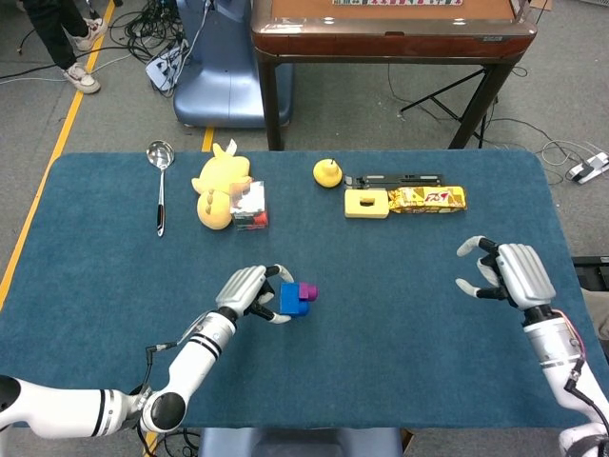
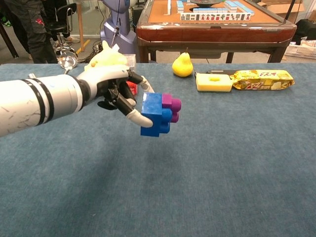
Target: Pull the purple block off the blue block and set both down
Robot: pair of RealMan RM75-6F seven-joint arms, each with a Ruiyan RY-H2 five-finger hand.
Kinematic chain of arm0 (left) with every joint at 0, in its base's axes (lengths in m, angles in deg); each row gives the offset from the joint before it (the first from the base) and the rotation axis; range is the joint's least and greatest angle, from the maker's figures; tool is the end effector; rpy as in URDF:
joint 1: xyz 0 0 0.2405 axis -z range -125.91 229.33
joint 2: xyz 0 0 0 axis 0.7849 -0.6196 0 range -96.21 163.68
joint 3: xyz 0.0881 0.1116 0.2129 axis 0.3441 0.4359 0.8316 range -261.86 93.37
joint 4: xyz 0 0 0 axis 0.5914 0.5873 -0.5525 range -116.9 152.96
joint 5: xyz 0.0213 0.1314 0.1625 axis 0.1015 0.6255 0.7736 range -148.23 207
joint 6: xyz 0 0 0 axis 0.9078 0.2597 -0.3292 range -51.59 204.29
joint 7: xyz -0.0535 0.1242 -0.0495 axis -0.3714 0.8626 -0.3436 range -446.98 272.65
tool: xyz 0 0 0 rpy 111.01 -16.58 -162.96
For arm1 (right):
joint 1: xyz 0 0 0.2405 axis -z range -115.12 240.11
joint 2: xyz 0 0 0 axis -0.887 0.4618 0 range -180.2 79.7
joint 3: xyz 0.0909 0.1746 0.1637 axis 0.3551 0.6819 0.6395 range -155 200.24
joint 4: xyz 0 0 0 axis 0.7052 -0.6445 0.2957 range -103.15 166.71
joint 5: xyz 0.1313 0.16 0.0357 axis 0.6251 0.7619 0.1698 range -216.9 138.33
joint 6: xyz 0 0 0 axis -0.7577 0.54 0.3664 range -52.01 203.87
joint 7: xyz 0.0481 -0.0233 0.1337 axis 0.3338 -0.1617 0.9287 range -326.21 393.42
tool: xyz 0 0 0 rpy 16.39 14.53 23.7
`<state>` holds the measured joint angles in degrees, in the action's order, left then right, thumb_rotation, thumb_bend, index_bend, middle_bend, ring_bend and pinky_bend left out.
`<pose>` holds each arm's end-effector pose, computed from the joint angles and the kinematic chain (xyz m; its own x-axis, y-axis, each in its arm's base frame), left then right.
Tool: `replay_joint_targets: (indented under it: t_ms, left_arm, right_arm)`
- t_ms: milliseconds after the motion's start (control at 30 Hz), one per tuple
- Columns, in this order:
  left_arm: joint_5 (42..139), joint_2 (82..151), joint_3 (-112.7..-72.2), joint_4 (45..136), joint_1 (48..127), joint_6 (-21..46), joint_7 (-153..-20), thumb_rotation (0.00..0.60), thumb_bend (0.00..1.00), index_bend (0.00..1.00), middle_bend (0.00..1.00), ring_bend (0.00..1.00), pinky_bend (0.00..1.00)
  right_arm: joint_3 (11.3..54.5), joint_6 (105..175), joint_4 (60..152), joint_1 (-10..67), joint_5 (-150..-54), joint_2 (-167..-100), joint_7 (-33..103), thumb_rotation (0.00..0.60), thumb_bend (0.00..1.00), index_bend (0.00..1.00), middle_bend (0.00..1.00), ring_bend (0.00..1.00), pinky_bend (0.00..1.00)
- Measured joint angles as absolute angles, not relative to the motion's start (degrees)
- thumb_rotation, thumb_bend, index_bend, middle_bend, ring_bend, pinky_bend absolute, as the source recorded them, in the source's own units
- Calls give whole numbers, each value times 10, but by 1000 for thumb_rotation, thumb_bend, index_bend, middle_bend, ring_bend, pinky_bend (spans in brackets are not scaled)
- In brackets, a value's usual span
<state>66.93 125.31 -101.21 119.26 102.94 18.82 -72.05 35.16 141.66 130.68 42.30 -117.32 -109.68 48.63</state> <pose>-0.0562 0.3231 -0.0334 -0.0498 0.5110 0.8582 0.9794 -0.1435 0.1423 -0.2439 -0.2858 0.1601 0.0889 -0.1260 0.9880 -0.9884 -0.1339 0.0719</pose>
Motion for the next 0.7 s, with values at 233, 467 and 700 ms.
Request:
replay_joint_targets:
  t_ms: [233, 467, 700]
  left_arm:
    - [687, 1269, -1038, 1175, 1031, 165, -742, 600, 24, 621, 1000, 1000, 1000]
    - [719, 1298, -1066, 1149, 1030, 140, -779, 600, 30, 622, 1000, 1000, 1000]
    - [722, 1303, -1086, 1155, 1029, 136, -793, 600, 30, 623, 1000, 1000, 1000]
  right_arm:
    - [386, 1369, 1330, 370, -1139, -1091, 475, 600, 139, 470, 1000, 1000, 1000]
    - [415, 1312, 1349, 315, -1098, -1086, 467, 600, 139, 470, 1000, 1000, 1000]
    - [434, 1259, 1357, 262, -1067, -1089, 465, 600, 139, 470, 1000, 1000, 1000]
